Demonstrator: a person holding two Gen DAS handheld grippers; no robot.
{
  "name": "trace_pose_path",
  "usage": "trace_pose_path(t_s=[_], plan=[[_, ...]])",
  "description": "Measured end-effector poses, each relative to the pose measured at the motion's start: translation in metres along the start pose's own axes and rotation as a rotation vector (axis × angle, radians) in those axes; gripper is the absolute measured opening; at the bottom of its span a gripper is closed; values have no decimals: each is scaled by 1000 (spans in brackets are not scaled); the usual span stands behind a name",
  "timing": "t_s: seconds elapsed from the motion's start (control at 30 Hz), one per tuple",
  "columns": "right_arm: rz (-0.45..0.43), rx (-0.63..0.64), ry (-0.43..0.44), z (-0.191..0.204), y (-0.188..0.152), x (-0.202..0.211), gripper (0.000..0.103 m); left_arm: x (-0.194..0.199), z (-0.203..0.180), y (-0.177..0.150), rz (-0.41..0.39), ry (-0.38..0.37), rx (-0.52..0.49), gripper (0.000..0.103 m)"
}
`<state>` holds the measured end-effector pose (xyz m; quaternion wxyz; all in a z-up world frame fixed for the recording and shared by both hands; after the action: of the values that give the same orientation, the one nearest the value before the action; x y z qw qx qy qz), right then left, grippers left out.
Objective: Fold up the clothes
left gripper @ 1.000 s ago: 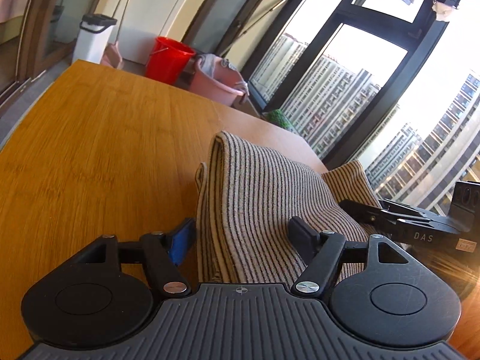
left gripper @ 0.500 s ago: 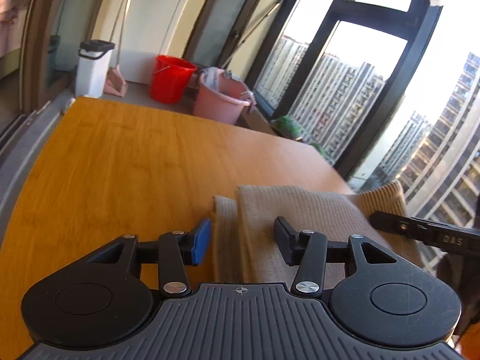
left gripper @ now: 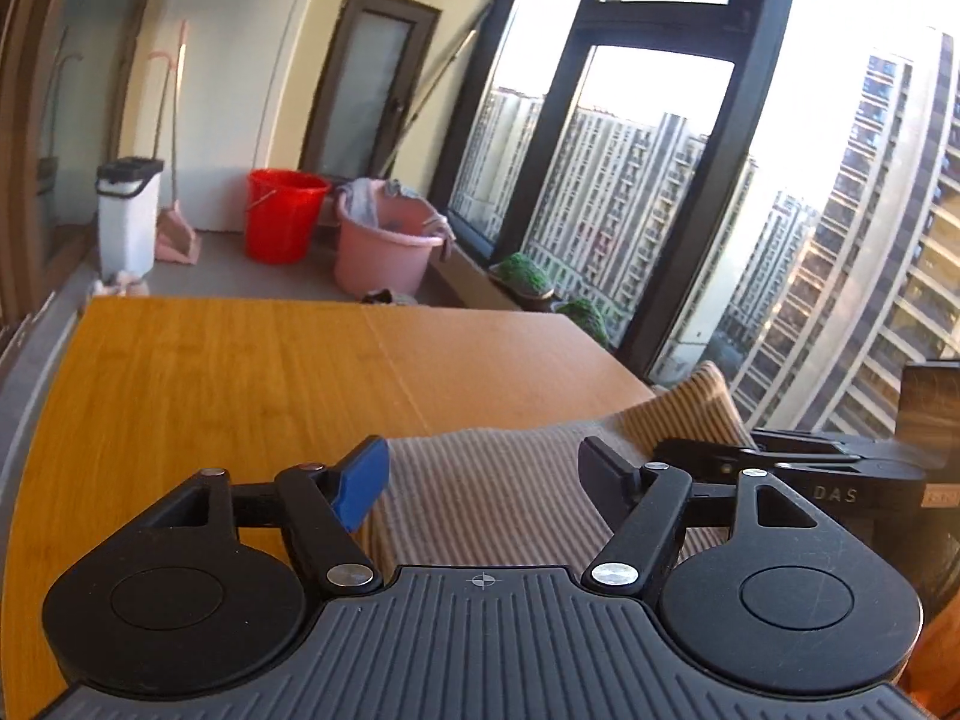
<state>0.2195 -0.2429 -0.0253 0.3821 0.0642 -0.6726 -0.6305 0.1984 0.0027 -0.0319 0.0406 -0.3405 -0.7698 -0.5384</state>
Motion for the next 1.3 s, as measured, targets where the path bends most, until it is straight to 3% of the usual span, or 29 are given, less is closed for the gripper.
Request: trace_pose_path(t_s=[0.1,0.23,0.3,0.4,0.57,0.67,0.73,0.9,1.13,1.23,1.3], plan=[[66,5,-98,-25,-7,-13,71,-5,-33,-10,23,-91,-78,79],[9,-39,-139,-44,2,13,71,-26,-37,-33,126,-80,-112,88],[-29,-57,-107,-45,6,34,65,-34,-25,-37,156,-86,-24,95],[-24,-22,-5,-32,-2,62,62,-41,-10,-38,183,-95,89,96],[34,132,155,14,-32,79,62,-45,-6,-35,197,-80,89,96],[48,203,200,32,-44,70,71,-48,-6,-35,208,-60,75,97],[55,193,206,30,-49,51,72,-50,-6,-36,215,-45,65,97],[94,68,369,27,-46,38,74,-56,-6,-36,234,-8,40,97],[156,77,616,49,-74,110,73,-64,-3,-40,248,18,39,101],[153,107,577,51,-82,135,73,-62,-1,-41,246,11,59,101],[129,91,466,40,-78,138,73,-58,-2,-42,245,10,56,101]])
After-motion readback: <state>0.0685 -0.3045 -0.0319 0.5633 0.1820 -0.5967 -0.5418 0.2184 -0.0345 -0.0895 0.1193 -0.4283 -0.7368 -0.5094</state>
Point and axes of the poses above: each gripper's, at about its wrist camera, not at the fingertips, and x roughly against the way its jaws point, z to its left, y to its top, the point moved 9 cm from there along -x, roughly the way its jaws point, and after that the axes turned 12 degrees about x, right-handed, at the moved point
